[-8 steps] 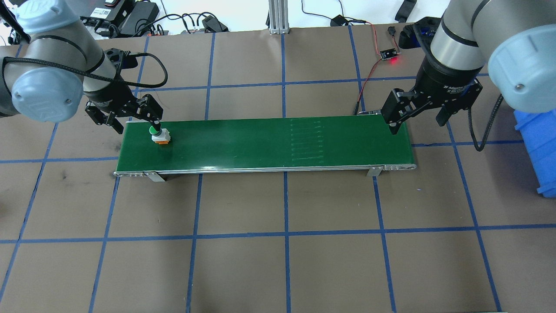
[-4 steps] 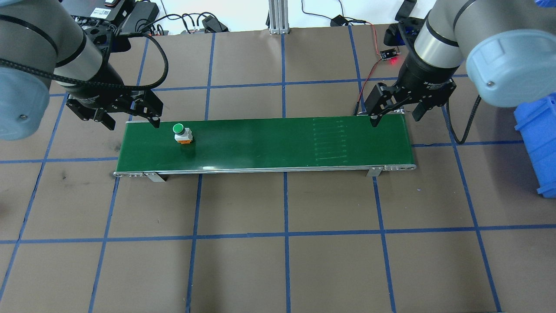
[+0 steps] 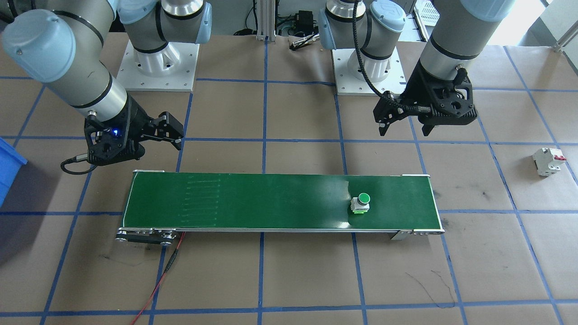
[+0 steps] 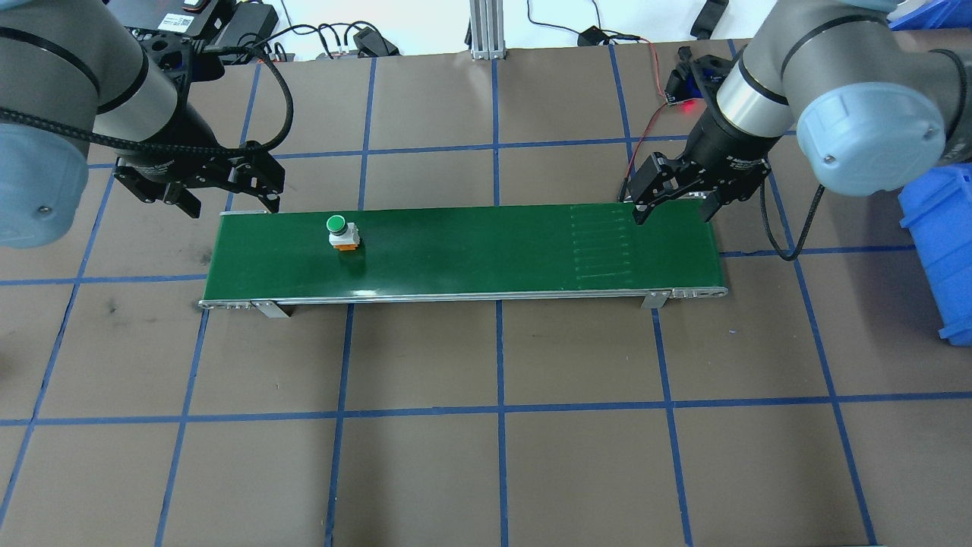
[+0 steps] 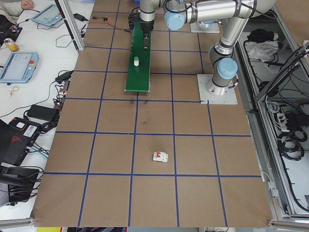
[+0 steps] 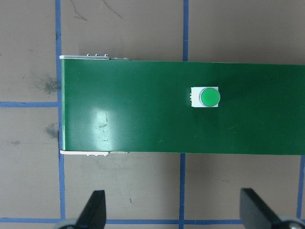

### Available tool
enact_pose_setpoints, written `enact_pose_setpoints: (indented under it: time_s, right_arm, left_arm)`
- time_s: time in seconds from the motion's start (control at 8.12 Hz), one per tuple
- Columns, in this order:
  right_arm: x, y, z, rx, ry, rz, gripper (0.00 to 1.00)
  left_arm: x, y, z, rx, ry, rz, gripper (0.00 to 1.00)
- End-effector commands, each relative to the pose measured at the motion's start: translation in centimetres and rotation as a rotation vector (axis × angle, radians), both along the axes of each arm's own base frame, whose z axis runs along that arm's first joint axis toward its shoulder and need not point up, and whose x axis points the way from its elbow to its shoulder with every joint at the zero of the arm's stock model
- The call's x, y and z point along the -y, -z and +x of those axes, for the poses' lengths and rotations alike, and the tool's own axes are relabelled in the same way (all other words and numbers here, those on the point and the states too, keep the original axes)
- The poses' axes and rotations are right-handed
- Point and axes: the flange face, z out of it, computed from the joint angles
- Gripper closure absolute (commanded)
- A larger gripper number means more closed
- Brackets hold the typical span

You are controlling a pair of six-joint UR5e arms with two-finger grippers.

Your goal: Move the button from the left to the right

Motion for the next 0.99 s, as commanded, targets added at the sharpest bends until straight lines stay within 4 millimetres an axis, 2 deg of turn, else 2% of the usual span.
enact_pose_setpoints:
  time_s: [0.0, 0.25, 0.49, 0.62, 0.74, 0.86]
  right_arm:
    - [0.1, 1.8, -1.8, 0.078, 0.046, 0.007, 0.0]
    - [0.7, 2.7, -2.2, 0.04, 0.043, -0.001, 0.0]
    - [1.0, 2.6, -2.1, 0.037, 0.046, -0.016, 0.0]
    - [1.9, 2.4, -0.3, 0.02, 0.055, -0.058, 0.0]
    - [1.9, 3.0, 2.6, -0.004, 0.049, -0.059, 0.0]
    - [1.8, 3.3, 2.8, -0.039, 0.041, -0.06, 0.0]
  left_arm:
    - [-0.6, 0.1, -1.3, -0.005, 0.021, 0.007, 0.0]
    - [-0.5, 0.7, -3.2, -0.011, 0.075, 0.007, 0.0]
    - [0.4, 2.6, -3.6, -0.013, 0.084, 0.042, 0.0]
    - [0.3, 2.7, -3.8, -0.016, 0.072, 0.044, 0.0]
    - [0.3, 2.7, -4.1, -0.017, 0.081, 0.045, 0.0]
    - [0.5, 2.9, -4.2, -0.012, 0.098, 0.049, 0.0]
